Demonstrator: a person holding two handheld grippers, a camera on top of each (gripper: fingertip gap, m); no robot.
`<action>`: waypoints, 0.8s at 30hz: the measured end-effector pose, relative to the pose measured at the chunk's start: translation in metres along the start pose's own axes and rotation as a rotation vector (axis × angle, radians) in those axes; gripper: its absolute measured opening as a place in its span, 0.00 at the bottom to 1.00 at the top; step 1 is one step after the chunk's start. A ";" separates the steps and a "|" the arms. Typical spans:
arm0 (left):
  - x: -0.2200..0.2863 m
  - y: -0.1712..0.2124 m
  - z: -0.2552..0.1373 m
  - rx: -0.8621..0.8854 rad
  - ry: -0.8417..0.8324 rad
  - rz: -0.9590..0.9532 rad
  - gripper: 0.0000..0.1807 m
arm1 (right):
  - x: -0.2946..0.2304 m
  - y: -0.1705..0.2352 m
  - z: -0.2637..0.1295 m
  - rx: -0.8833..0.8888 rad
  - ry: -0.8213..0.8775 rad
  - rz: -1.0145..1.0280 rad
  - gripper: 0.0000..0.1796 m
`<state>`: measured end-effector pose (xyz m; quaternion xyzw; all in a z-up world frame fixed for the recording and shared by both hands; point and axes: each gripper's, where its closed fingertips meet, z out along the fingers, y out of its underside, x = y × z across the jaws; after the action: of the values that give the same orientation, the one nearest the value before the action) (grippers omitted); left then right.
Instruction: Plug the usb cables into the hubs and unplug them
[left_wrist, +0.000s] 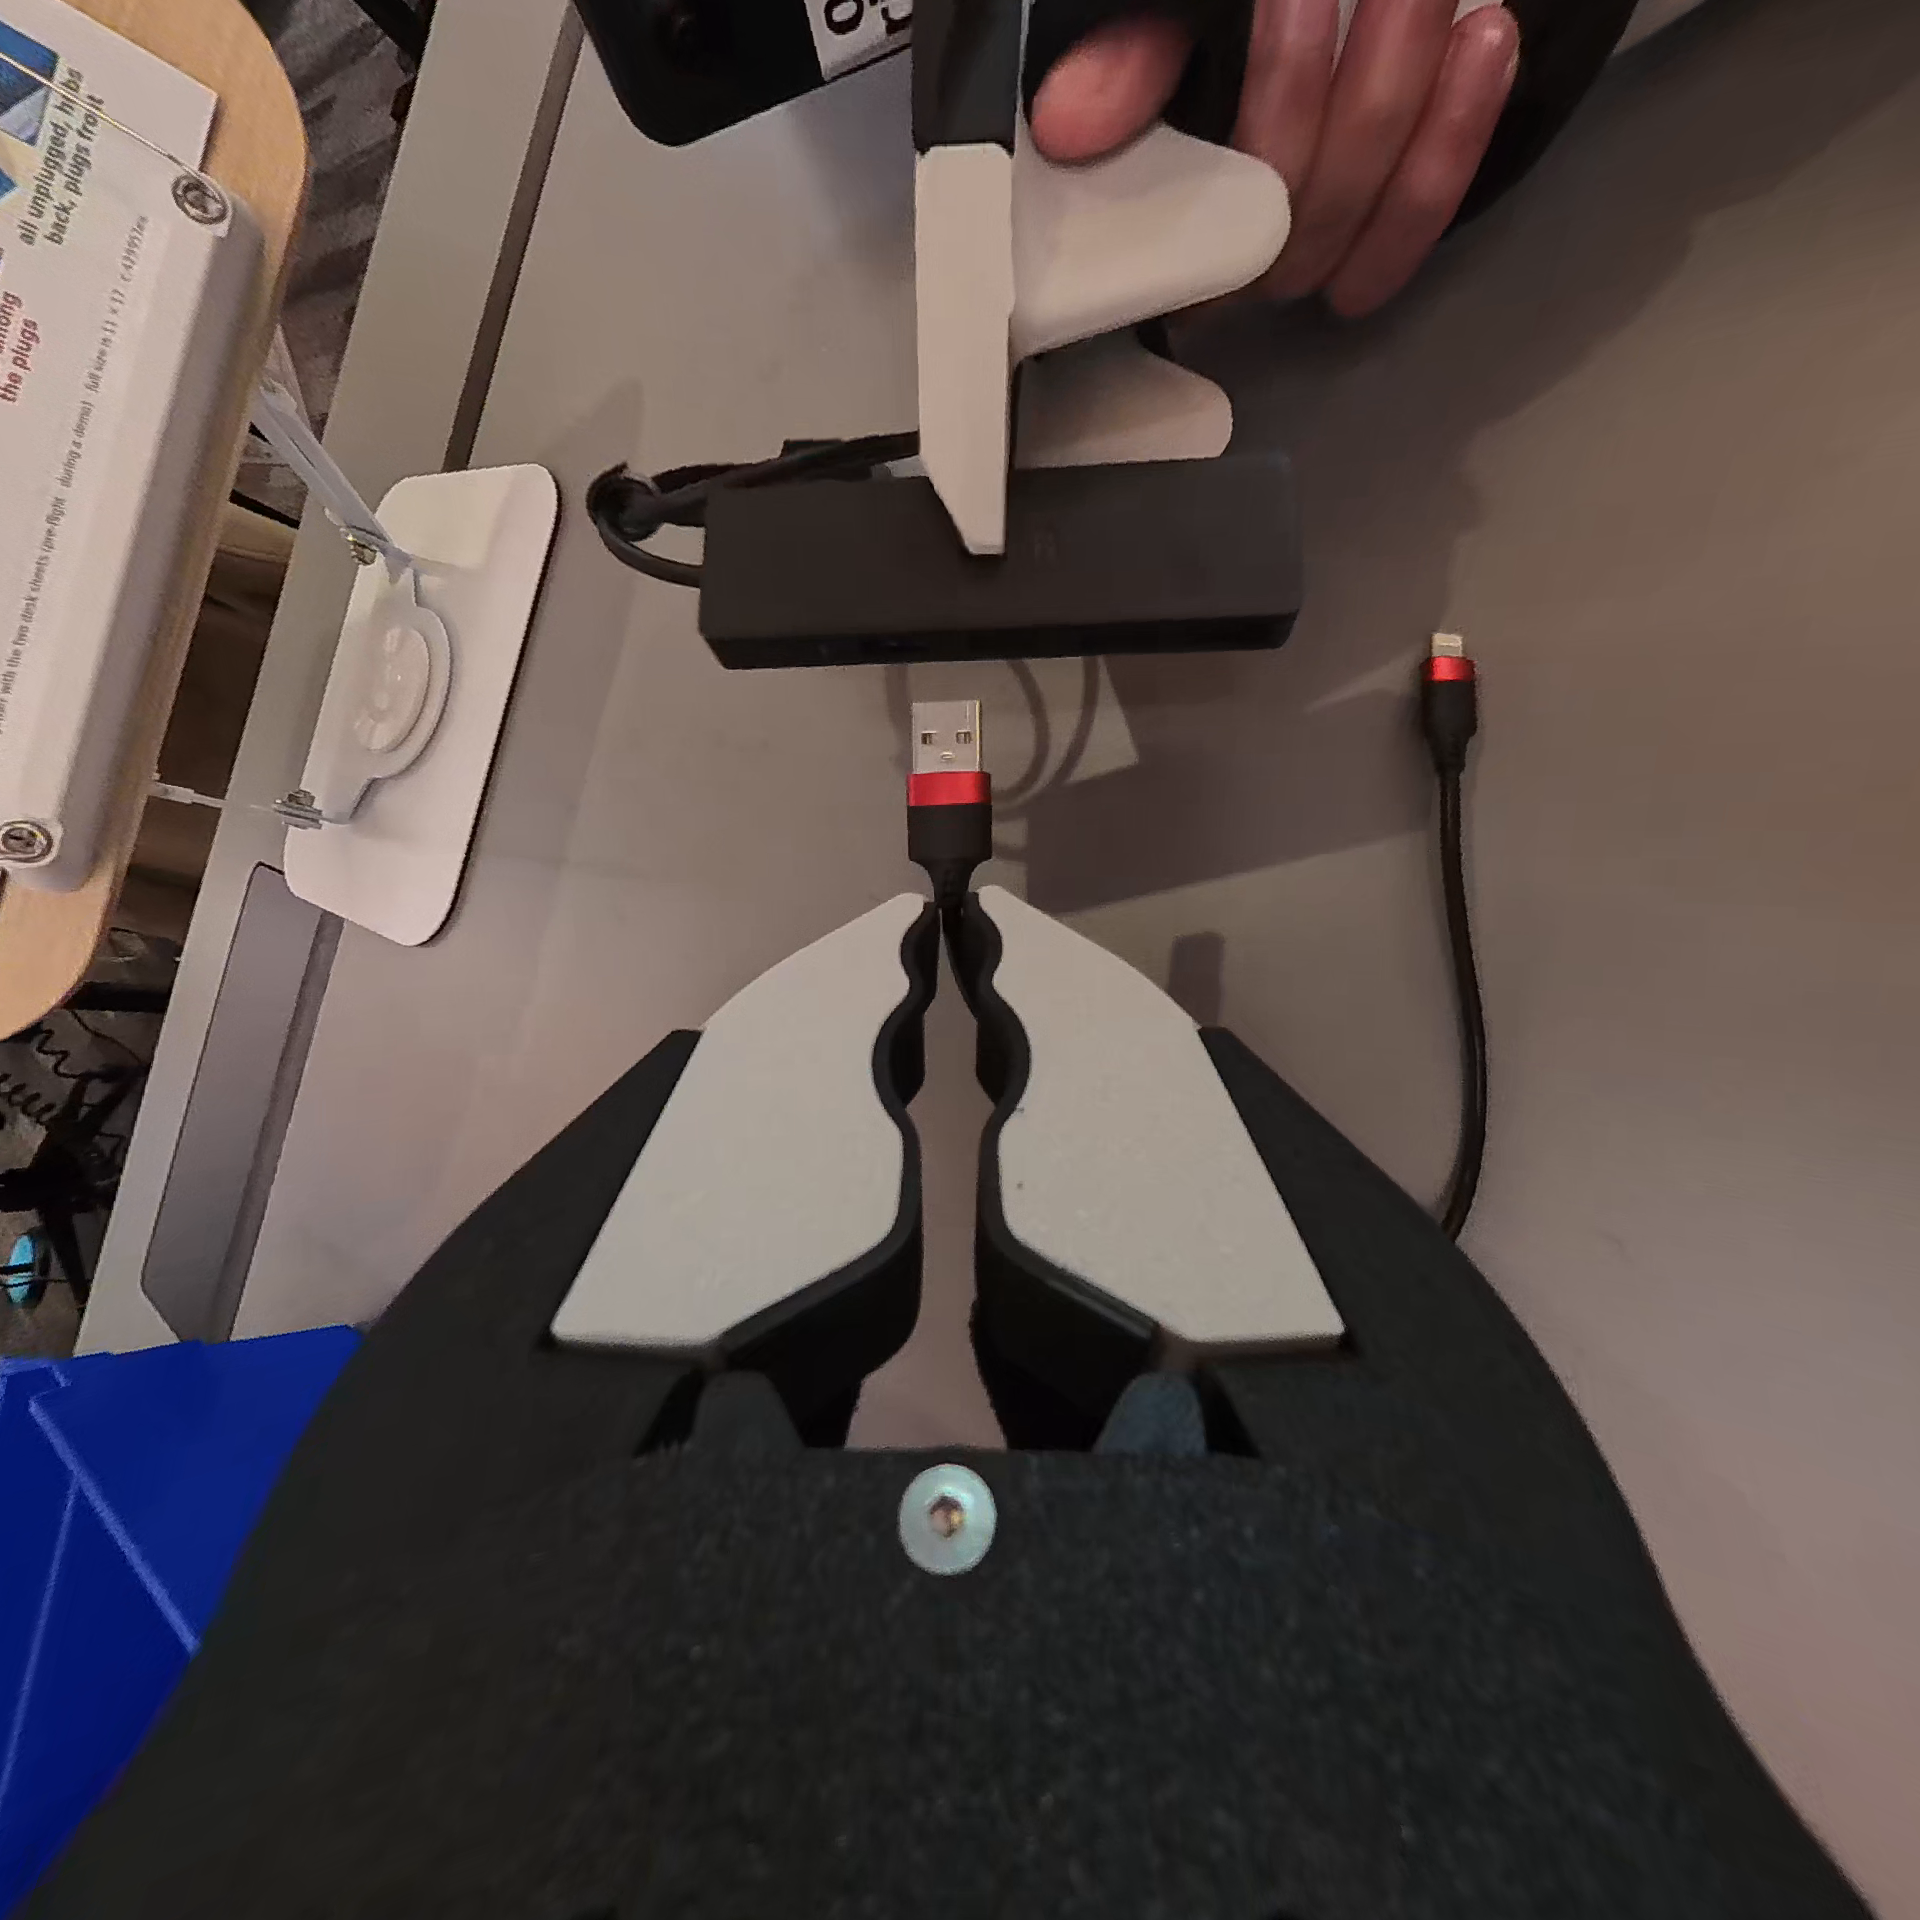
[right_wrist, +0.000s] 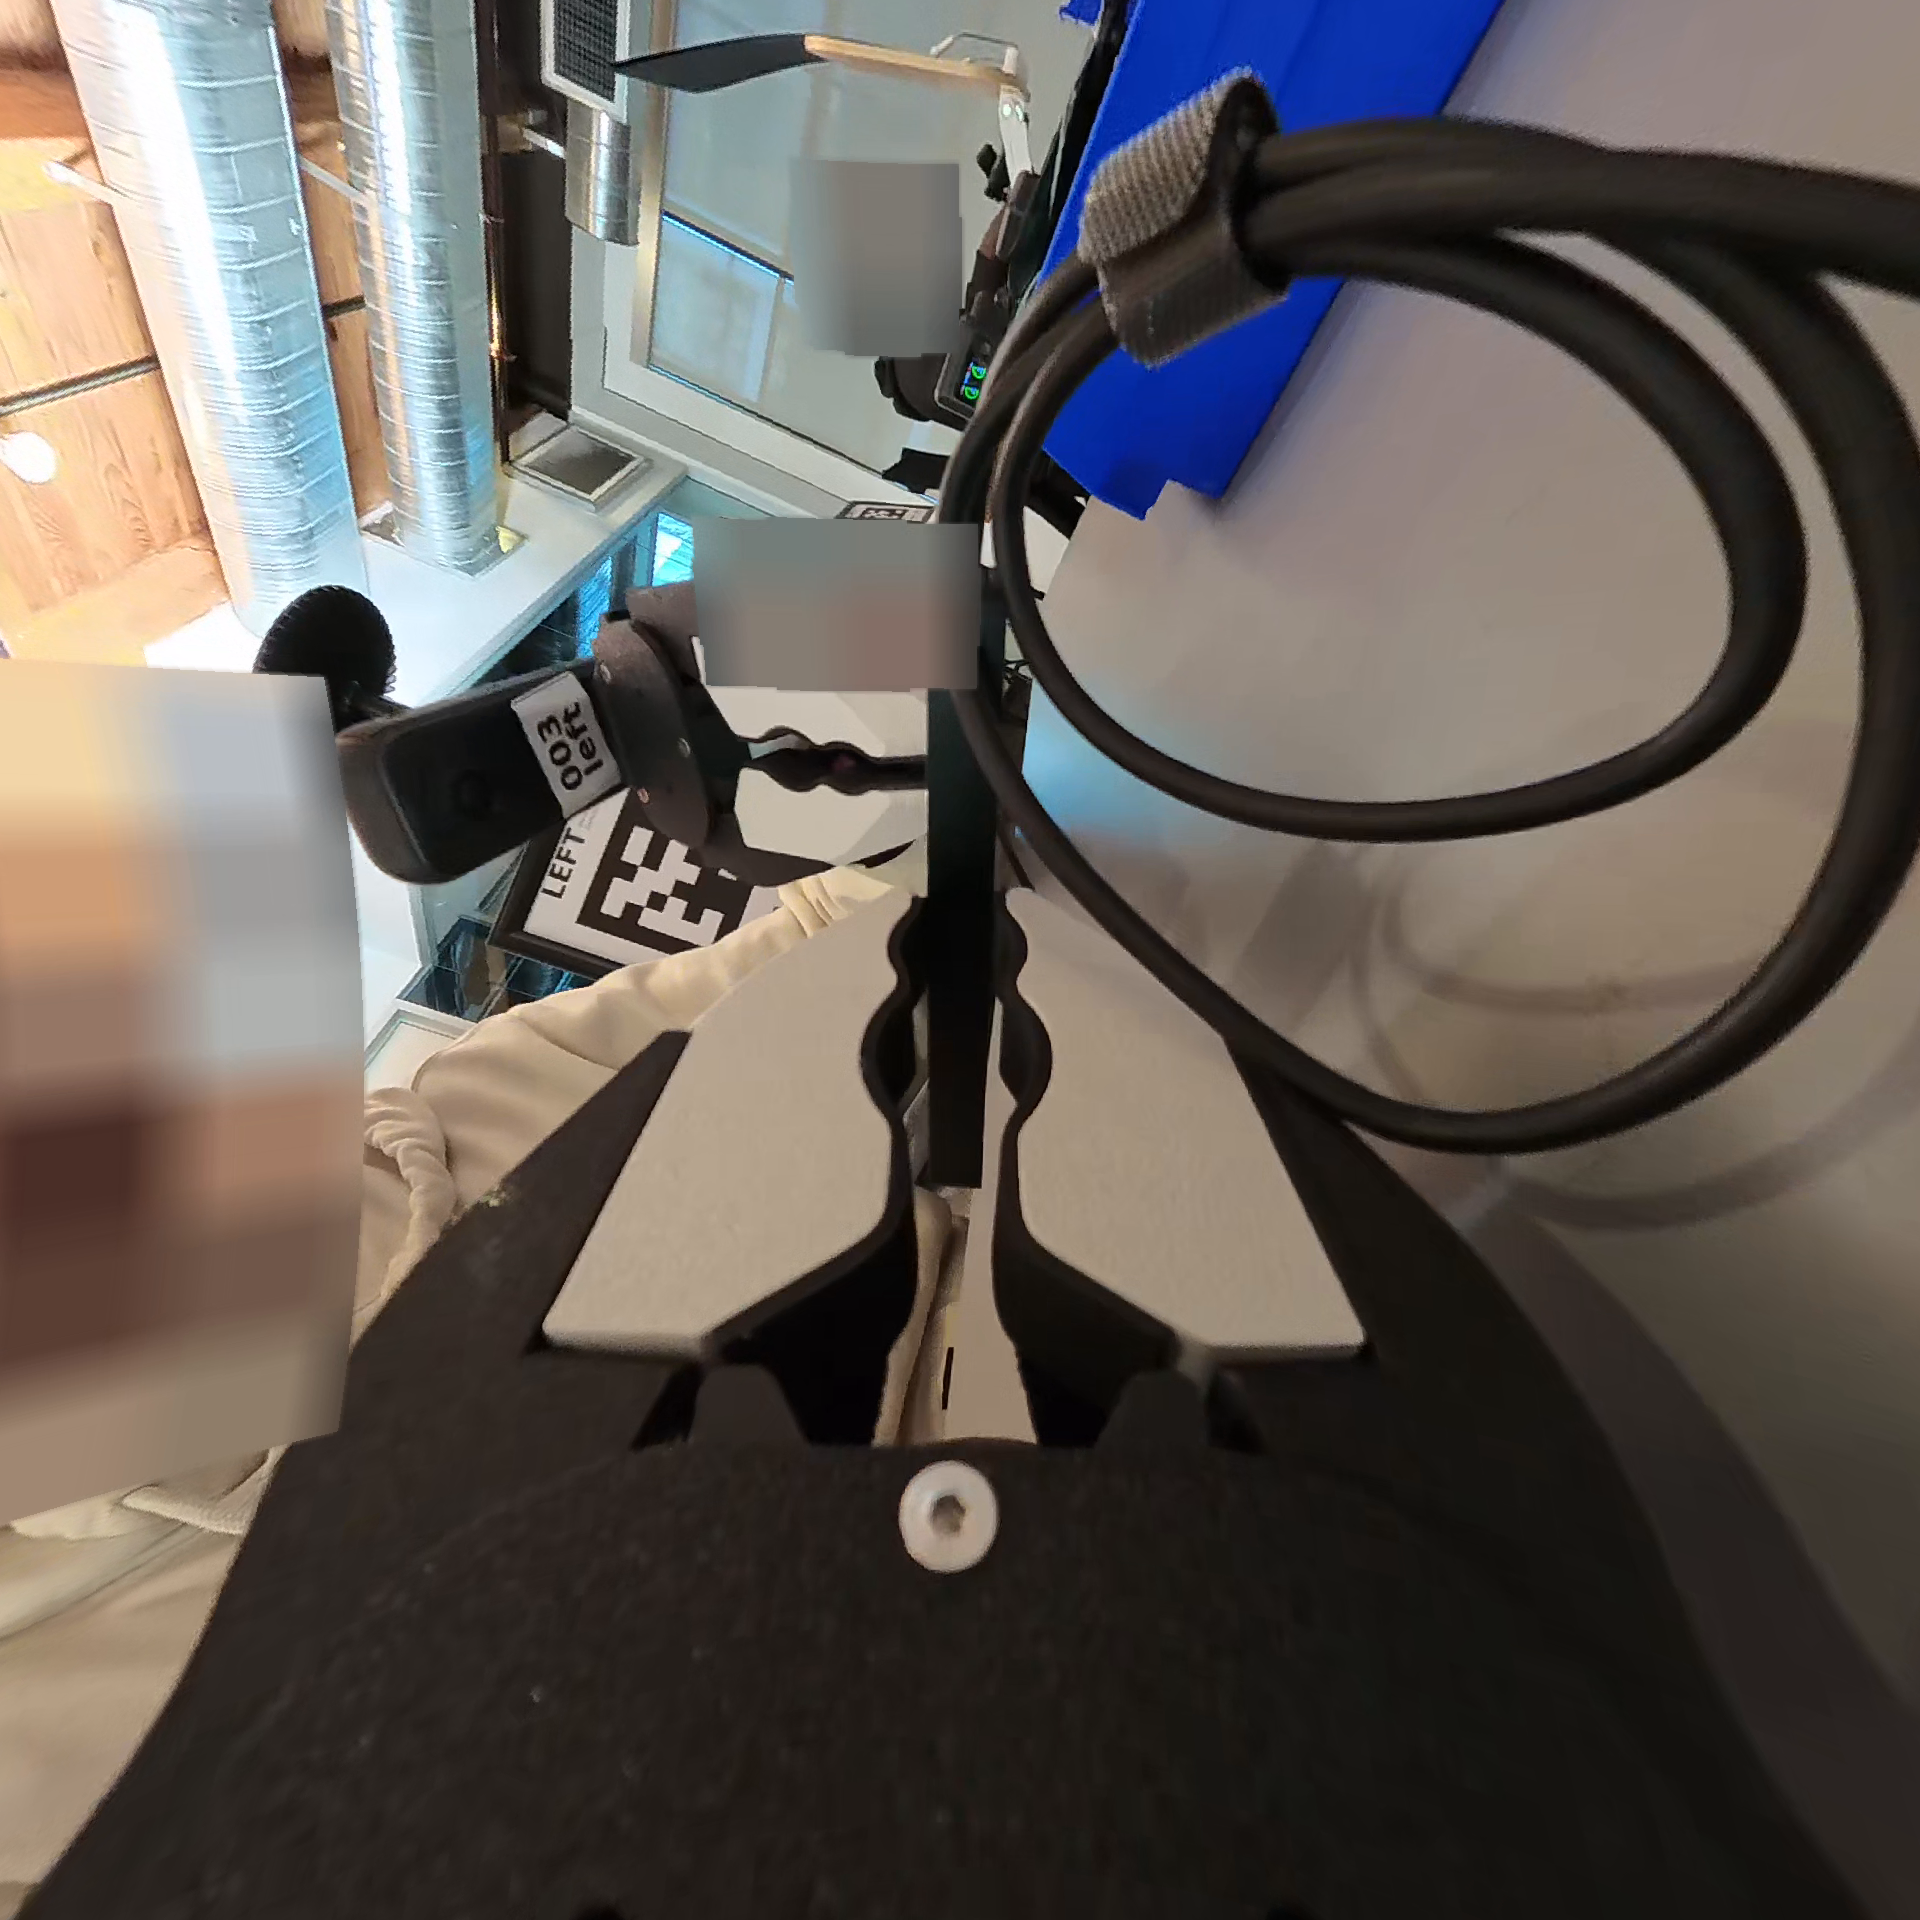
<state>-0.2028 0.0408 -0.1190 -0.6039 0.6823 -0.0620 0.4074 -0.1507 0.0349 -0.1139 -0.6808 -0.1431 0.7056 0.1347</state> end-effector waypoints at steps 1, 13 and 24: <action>-0.001 0.000 0.000 0.000 0.002 -0.002 0.02 | -0.001 0.000 0.000 -0.002 -0.006 0.001 0.06; -0.002 0.002 0.006 -0.020 0.026 -0.005 0.02 | 0.002 0.007 0.008 -0.045 -0.006 -0.008 0.06; 0.001 0.003 0.011 -0.053 0.045 -0.005 0.02 | 0.008 0.007 0.007 -0.051 0.043 -0.025 0.06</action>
<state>-0.1979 0.0453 -0.1285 -0.6147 0.6910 -0.0587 0.3758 -0.1581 0.0311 -0.1243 -0.6972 -0.1665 0.6852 0.1293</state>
